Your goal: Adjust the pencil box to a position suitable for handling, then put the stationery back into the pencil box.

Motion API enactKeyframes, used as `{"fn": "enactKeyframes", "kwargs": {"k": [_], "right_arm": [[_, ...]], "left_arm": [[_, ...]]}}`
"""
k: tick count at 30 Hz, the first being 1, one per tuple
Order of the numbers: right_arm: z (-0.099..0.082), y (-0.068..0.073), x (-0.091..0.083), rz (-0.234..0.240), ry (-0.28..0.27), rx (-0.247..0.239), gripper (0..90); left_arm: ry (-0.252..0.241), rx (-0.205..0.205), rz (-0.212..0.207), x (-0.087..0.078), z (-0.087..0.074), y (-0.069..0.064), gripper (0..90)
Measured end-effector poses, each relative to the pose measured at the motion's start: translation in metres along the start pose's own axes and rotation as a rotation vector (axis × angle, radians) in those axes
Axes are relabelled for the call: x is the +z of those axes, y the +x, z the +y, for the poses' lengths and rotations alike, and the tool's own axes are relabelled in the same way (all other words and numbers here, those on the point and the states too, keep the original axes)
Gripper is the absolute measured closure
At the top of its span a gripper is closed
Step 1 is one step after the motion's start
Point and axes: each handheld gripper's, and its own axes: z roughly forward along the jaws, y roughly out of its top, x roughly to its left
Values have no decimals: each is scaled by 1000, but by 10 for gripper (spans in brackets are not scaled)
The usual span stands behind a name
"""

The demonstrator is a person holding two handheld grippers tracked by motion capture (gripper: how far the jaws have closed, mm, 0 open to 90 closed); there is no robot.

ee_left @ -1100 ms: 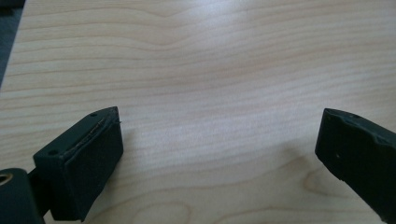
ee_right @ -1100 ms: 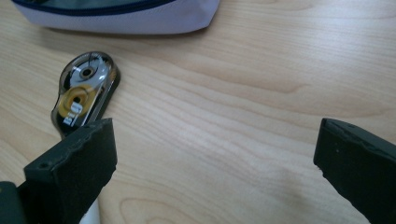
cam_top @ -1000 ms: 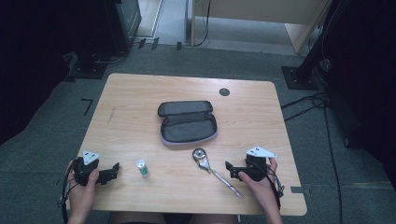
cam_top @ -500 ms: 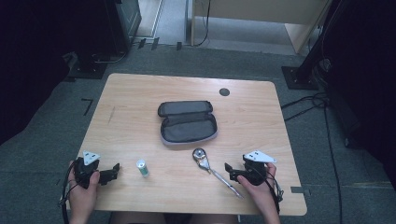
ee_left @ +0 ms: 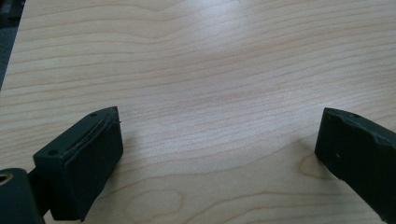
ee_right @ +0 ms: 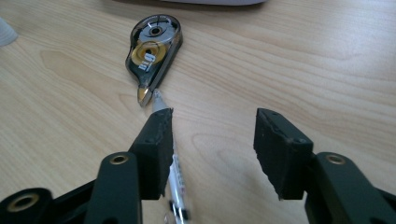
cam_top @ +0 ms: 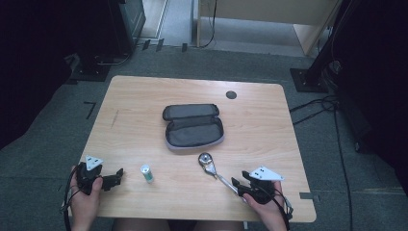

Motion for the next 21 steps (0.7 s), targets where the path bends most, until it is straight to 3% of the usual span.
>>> {"fn": "enactKeyframes", "kwargs": {"k": [11, 14, 18, 21], "right_arm": [[-8, -8, -11, 30, -20, 28, 593], [-6, -5, -7, 57, -7, 10, 639], [-5, 0, -2, 136, 24, -27, 714], [-7, 2, 2, 140, 50, -52, 741]], "left_arm": [[0, 0, 0, 0, 0, 0, 13], [0, 0, 0, 0, 0, 0, 13], [0, 0, 0, 0, 0, 0, 13], [0, -1, 0, 0, 0, 0, 13]]}}
